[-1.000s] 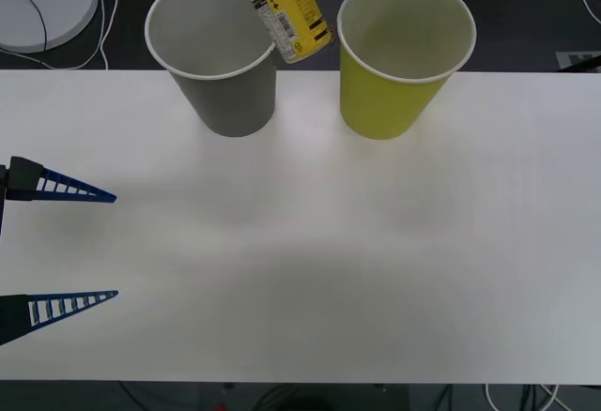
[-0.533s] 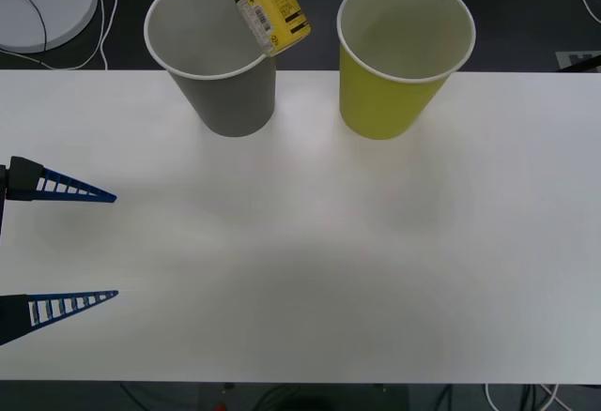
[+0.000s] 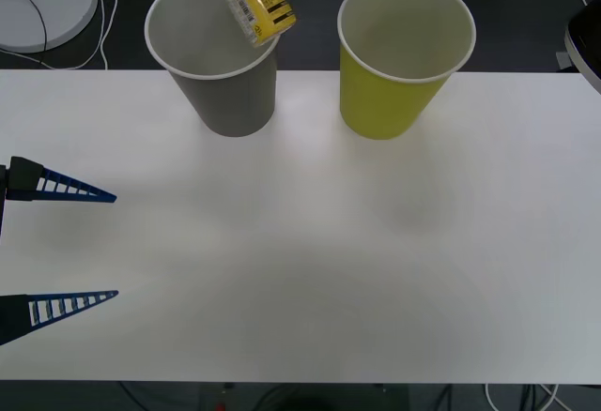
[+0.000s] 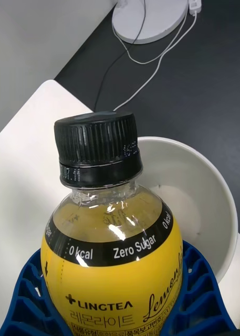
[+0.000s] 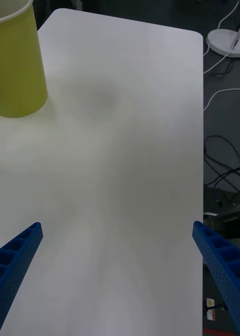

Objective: Put the can into the green bin and the plastic bottle into the gray bin

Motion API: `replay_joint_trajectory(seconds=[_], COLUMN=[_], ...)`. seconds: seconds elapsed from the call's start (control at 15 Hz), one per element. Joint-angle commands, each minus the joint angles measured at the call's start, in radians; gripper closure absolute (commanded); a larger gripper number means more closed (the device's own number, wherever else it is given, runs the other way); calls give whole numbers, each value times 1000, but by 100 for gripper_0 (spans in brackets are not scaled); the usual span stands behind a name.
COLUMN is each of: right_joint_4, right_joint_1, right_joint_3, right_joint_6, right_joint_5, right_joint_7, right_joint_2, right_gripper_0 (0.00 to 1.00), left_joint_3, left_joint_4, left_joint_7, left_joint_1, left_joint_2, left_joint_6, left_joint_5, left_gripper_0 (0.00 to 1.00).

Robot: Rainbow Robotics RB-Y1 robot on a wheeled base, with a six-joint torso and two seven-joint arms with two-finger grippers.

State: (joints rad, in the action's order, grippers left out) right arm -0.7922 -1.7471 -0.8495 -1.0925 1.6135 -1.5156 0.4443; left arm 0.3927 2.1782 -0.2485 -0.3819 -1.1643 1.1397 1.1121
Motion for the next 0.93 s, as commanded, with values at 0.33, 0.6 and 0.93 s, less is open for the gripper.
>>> replay_joint_trajectory(seconds=[0.33, 0.6, 0.93], right_joint_4=[113, 166, 220], right_joint_1=[-52, -75, -94], right_joint_3=[-36, -48, -54], right_joint_6=[0, 16, 62], right_joint_5=[11, 25, 32], right_joint_7=[0, 0, 0], right_joint_2=[-65, -105, -148], right_gripper_0=[100, 100, 100], left_joint_3=[0, 0, 0], left_joint_4=[0, 0, 0], left_joint_7=[0, 0, 0], left_joint_1=[0, 0, 0], left_joint_2=[0, 0, 0], left_joint_6=[0, 0, 0], left_joint_5=[0, 0, 0], left_gripper_0=[0, 0, 0])
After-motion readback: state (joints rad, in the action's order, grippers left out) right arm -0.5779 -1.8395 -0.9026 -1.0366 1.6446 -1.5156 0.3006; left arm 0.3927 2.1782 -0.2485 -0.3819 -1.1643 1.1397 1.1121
